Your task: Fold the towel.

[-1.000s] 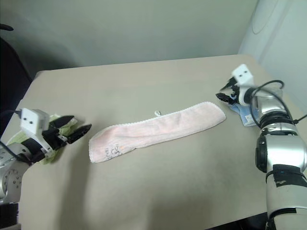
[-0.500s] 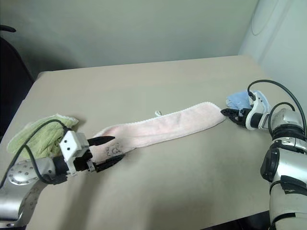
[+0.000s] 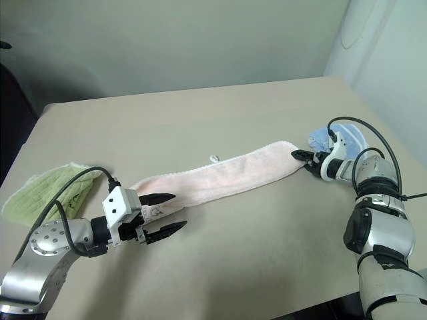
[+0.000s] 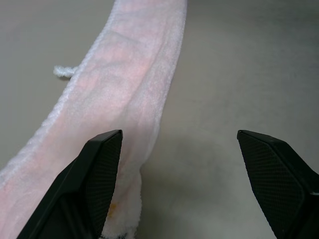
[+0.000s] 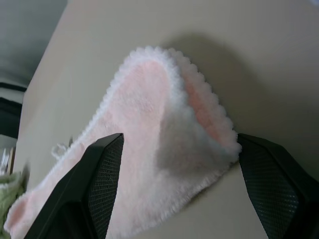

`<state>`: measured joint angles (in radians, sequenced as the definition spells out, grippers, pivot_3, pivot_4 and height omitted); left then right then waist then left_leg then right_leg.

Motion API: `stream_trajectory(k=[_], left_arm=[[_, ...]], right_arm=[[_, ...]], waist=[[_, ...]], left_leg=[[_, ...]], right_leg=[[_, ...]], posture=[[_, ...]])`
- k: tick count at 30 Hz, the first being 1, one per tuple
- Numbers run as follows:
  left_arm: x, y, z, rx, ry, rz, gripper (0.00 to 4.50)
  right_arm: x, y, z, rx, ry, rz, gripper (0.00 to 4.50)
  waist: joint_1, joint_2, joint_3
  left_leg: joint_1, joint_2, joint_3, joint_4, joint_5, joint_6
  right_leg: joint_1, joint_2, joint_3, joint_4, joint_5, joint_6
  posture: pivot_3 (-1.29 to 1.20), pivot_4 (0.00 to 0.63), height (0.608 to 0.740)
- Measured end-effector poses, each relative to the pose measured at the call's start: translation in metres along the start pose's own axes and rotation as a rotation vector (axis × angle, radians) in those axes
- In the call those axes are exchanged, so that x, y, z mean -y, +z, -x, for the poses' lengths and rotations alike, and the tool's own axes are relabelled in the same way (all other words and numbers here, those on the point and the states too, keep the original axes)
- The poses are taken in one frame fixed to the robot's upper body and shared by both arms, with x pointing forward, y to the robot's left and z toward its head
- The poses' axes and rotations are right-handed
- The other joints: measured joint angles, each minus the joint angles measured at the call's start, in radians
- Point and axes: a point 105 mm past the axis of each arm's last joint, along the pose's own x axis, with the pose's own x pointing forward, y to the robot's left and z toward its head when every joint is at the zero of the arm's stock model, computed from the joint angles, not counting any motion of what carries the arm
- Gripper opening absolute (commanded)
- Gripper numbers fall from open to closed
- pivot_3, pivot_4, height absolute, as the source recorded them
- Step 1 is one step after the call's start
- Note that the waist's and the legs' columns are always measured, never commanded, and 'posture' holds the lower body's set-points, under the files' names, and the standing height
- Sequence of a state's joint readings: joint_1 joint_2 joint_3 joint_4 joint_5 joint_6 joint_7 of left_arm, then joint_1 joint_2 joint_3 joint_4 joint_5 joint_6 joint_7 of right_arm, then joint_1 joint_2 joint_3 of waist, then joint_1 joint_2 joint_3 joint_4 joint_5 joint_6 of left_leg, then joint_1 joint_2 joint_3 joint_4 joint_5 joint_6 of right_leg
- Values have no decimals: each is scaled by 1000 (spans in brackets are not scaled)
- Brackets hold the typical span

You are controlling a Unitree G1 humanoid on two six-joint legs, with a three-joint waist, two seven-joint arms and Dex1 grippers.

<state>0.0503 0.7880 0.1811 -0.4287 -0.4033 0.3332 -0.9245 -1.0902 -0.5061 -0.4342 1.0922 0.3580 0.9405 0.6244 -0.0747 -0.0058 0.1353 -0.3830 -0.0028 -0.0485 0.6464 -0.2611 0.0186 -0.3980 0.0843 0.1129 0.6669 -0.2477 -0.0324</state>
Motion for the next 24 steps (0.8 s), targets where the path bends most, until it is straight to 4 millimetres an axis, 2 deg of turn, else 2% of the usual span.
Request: stream_trajectory(k=[3, 5, 10, 15, 18, 21, 24], left_arm=[[0, -2, 0, -4, 16, 3, 3992], [1, -4, 1, -9, 22, 8, 3992], [3, -11, 5, -27, 41, 23, 3992], [2, -12, 7, -24, 55, 22, 3992], [2, -12, 7, -22, 56, 21, 3992], [2, -12, 7, -21, 58, 19, 3992], [1, -10, 6, -16, 61, 13, 3992]], right_arm=[[-2, -4, -7, -3, 0, -3, 2491], [-2, -7, -8, -13, 3, -19, 1741], [0, -5, -3, -13, 4, -36, 33], [9, 17, 18, 57, -20, -8, 33], [3, 38, 31, 101, -18, 165, 33], [-16, 52, 33, 99, -5, 439, 33], [-51, 52, 26, 71, 88, 730, 33]], waist=[[0, 0, 0], [4, 0, 0], [13, 0, 0], [30, 0, 0], [29, 0, 0], [27, 1, 0], [19, 1, 0]], left_leg=[[0, 0, 0, 0, 0, 0], [-1, 0, 0, -1, 1, -1], [-1, 0, 0, -1, 3, -5], [-2, 0, 0, 0, 2, -3], [-1, 0, 0, 0, 1, -2], [-1, 0, 0, 0, 0, 0], [-1, 0, 0, 0, 0, -1]], right_leg=[[0, 0, 0, 0, 0, 0], [0, 0, 0, -1, 0, 0], [0, 0, 0, -2, 0, 0], [0, -1, 0, -2, 0, 0], [0, -1, 0, -1, 0, 0], [0, 0, -1, -1, 0, 0], [0, 0, -1, -1, 0, 0]], posture=[[0, 150, 740], [0, 150, 740], [0, 150, 740], [0, 150, 740], [0, 150, 740], [0, 150, 740], [0, 150, 740]])
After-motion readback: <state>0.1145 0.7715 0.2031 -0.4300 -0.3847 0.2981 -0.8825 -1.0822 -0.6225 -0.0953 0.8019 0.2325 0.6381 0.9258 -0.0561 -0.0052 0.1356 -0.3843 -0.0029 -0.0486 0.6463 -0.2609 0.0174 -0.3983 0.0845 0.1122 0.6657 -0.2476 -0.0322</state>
